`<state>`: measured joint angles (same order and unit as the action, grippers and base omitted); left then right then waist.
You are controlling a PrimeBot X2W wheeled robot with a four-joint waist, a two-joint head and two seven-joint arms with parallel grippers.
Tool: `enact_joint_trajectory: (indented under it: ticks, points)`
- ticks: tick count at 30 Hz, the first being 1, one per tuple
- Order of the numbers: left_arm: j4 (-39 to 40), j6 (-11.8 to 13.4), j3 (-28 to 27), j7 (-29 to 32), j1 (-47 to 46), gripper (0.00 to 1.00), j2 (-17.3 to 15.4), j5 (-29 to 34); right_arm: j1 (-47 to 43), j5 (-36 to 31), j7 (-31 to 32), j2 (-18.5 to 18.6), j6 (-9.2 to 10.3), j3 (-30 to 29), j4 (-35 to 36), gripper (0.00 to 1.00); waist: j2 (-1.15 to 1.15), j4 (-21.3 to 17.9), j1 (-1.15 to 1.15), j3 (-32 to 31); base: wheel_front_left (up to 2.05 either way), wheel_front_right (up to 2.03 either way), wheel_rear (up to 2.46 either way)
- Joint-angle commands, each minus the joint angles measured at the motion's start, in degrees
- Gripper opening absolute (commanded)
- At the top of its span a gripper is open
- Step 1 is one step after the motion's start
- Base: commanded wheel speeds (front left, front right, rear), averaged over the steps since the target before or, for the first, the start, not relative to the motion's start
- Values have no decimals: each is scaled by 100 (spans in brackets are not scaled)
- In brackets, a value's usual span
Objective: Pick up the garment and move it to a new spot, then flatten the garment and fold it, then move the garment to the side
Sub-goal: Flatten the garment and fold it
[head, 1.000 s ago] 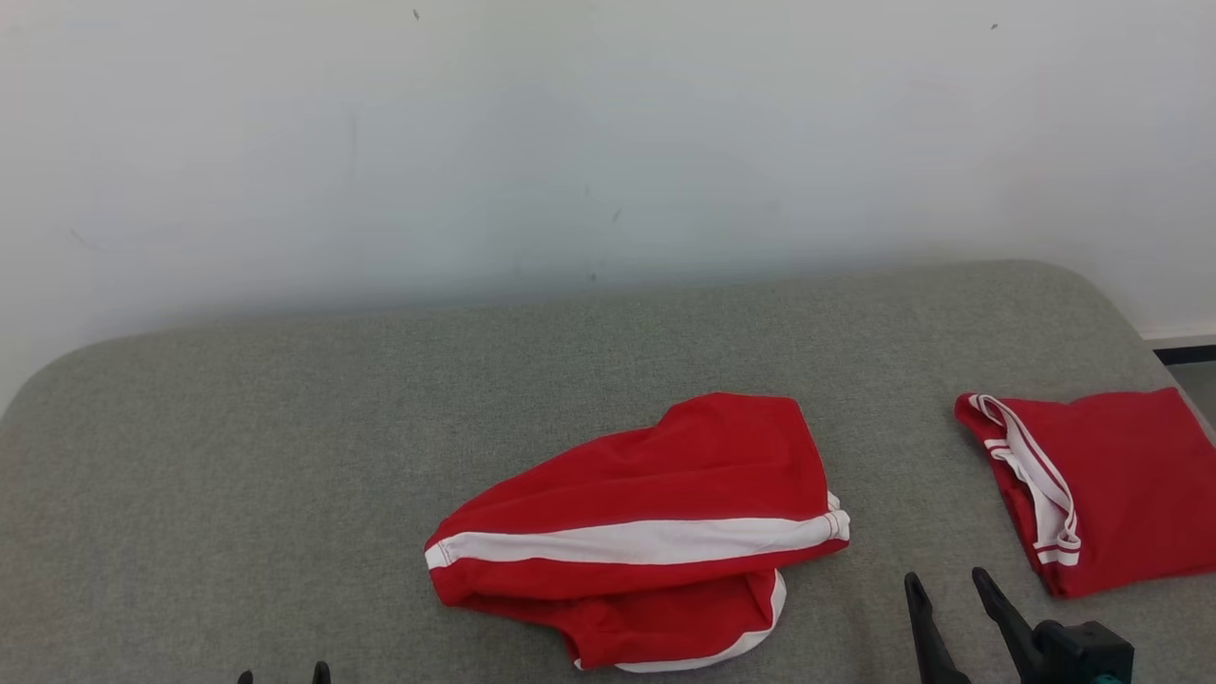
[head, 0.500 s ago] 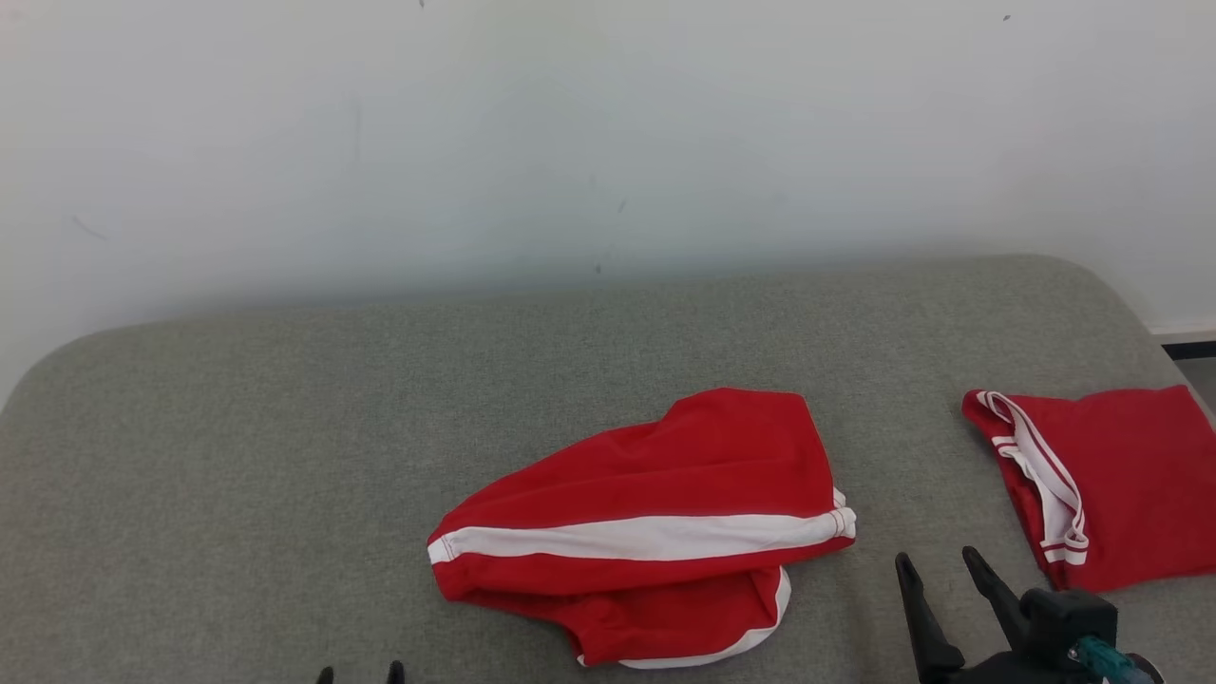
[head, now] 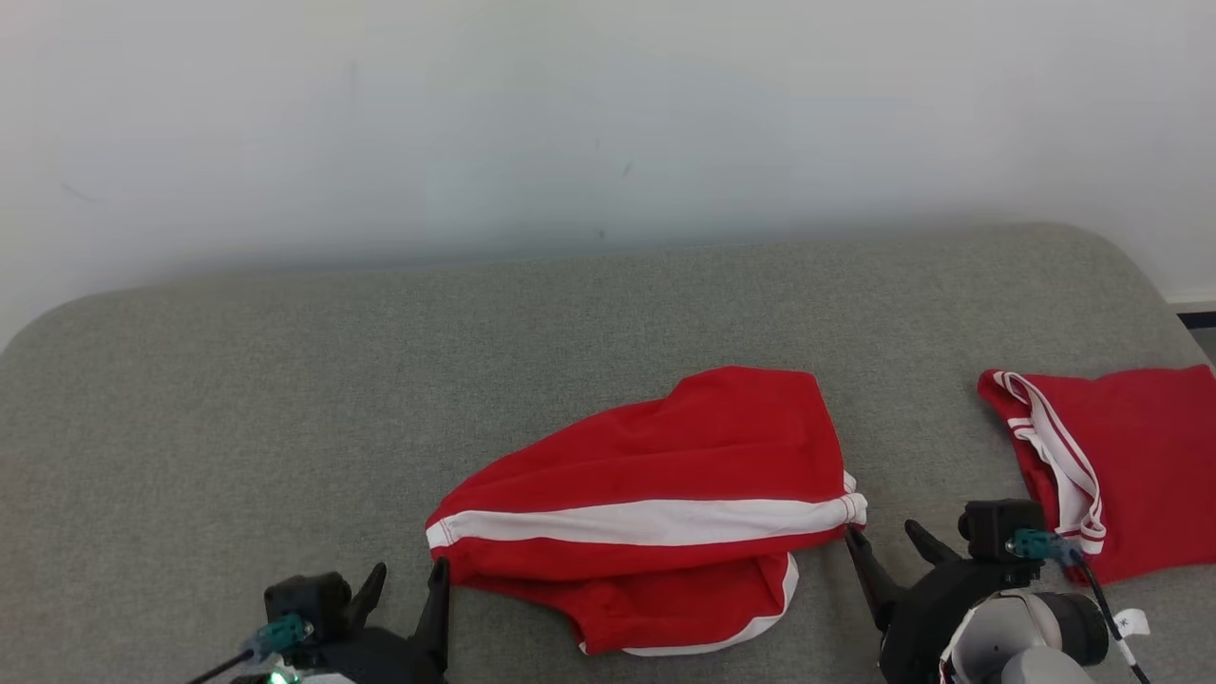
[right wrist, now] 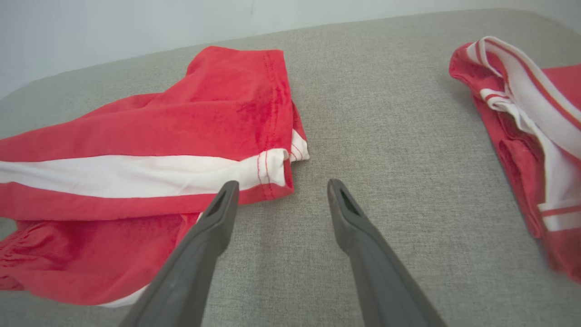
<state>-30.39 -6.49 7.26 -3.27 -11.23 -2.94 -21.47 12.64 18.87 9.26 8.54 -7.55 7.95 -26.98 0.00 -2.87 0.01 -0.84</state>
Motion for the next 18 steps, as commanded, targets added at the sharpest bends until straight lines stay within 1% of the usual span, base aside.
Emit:
enact_joint_trajectory:
  ticks: [1,6,12,15,17,18]
  points:
    - [-45,47,-13,141,-115,100,-1,-94,69,75,92,-35,14,-3,-40,100,0,-3,-1,26,0,0,0]
    - [-109,219,-122,982,-464,100,4,-619,280,174,724,-90,14,-58,-110,100,0,-11,-1,53,0,0,0]
    - [139,512,74,1815,-657,100,6,-1278,389,228,1329,-39,14,14,9,100,0,-21,-1,41,0,0,0]
    - [172,673,161,2102,-685,100,5,-1343,414,219,1502,-29,14,75,50,100,0,-31,-1,38,0,0,0]
    - [195,745,143,2164,-732,100,2,-1408,465,210,1549,-45,14,102,82,100,0,-44,-1,42,0,0,0]
    - [191,741,142,2187,-751,100,3,-1433,483,207,1572,-57,14,125,91,100,0,-56,-1,46,0,0,0]
